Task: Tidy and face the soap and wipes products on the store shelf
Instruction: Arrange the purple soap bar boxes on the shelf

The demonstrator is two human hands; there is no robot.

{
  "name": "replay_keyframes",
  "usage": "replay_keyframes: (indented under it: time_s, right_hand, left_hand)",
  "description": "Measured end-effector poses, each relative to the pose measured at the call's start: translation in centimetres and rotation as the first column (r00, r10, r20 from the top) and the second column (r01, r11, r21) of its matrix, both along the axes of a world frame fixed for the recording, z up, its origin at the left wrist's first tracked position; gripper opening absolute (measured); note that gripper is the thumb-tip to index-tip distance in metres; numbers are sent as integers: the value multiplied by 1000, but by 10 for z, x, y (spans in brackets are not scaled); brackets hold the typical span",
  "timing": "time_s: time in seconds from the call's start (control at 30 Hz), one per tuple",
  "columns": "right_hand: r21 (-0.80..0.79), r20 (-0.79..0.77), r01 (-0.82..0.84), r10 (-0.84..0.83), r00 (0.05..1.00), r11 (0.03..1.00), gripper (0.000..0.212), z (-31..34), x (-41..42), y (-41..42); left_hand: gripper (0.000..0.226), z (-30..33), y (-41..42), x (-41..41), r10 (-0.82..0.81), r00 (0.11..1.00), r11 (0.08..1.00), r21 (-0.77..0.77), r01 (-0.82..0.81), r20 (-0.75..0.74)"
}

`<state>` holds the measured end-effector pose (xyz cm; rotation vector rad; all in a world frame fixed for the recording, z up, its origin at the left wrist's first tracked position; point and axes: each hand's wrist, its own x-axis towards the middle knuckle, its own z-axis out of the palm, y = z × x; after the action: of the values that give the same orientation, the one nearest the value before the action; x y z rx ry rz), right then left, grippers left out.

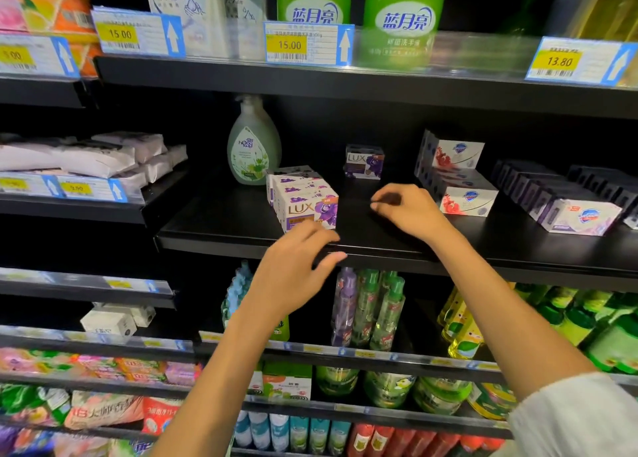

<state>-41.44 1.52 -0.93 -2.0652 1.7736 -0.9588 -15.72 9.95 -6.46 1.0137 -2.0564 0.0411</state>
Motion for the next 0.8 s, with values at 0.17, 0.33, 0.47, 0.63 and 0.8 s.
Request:
replay_keyframes:
  time_s: [0.17, 0.33, 0.47, 0.63, 0.8]
  right_hand:
    - [24, 115, 93, -95, 989, 995, 37, 11, 4, -50]
    - [63, 171, 159, -167, 971, 985, 54, 12, 9, -93]
    - [62, 218, 150, -160, 963, 987, 62, 14, 16, -109]
    - [69, 257, 142, -155, 954, 987, 59, 12, 21, -125]
    - [31, 246, 297, -295, 923, 954, 56, 7, 20, -137]
  left_hand:
    - [50, -2, -23, -17, -78, 981, 995, 69, 67, 179]
    - [48, -7, -34, -16, -12, 989, 999, 41, 6, 148]
    - [51, -4, -34, -19, 39, 979, 992, 110, -62, 201]
    - [51, -3, -34, -19, 56, 981, 990, 120, -79, 187]
    - [50, -4, -34, -20, 54, 984, 989, 129, -77, 170]
